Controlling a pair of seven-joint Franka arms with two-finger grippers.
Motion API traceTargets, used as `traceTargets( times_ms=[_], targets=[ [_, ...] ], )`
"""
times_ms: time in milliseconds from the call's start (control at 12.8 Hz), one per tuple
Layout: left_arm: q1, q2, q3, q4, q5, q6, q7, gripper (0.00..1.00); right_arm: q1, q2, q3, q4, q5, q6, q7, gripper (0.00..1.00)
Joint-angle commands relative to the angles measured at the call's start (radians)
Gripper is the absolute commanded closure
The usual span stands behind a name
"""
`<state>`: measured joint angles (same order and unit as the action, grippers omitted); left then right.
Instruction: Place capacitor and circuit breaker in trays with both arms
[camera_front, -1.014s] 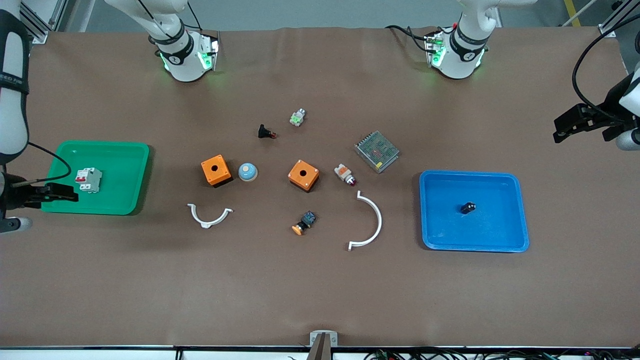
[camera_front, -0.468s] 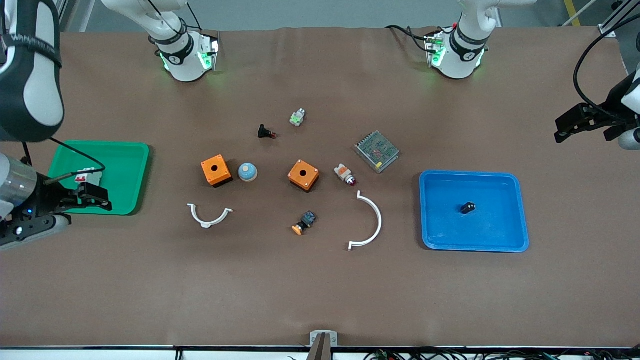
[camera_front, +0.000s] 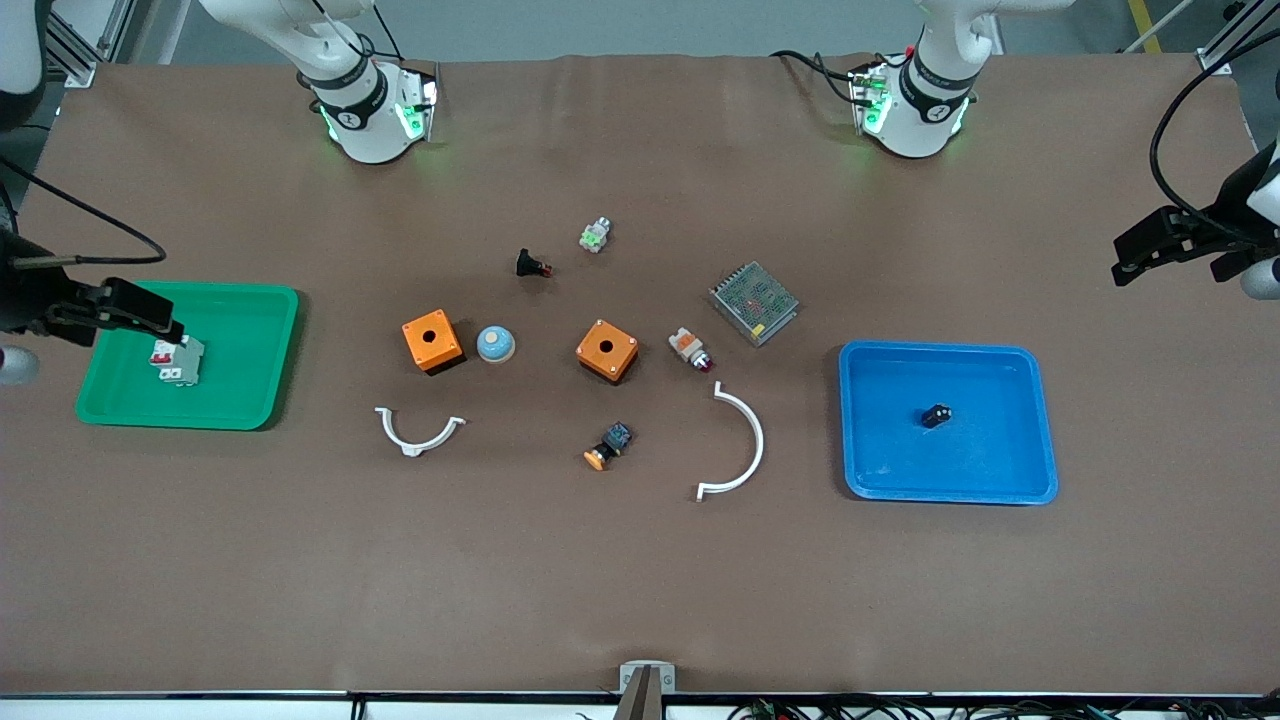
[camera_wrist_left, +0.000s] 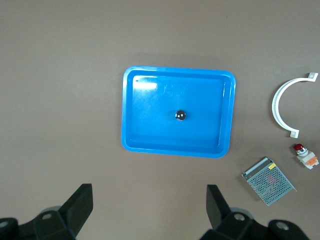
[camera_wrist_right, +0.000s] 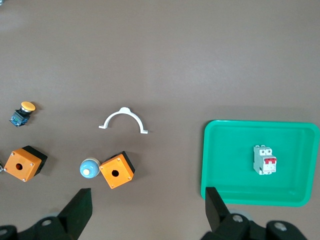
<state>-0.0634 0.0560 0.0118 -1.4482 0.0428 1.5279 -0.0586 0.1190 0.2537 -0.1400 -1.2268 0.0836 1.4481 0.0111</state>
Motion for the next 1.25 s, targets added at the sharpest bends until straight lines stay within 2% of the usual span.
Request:
traceTargets(
  times_ms=[0,78,390,546,1170],
  targets=[
    [0.002,-0.005,0.007,-0.003,0.0,0.005,0.033,0.0,0.008,-0.026,-0.023,-0.023,-0.062,0.012,-0.076,0.0],
    [0.0,-0.005,0.007,0.003,0.0,0.005,0.031,0.0,0.01,-0.04,-0.023,-0.032,-0.082,0.043,-0.082,0.0],
    [-0.003,-0.004,0.007,0.011,0.002,0.003,0.031,0.0,0.011,-0.088,-0.021,-0.124,-0.029,0.1,-0.001,0.0],
    [-0.004,-0.004,0.005,0.011,0.002,0.002,0.031,0.0,0.019,-0.109,-0.02,-0.155,-0.028,0.123,0.006,0.0],
    [-0.01,-0.004,-0.001,0.011,-0.009,-0.009,0.029,0.0,0.011,-0.128,-0.021,-0.169,-0.044,0.117,-0.008,0.0]
  ],
)
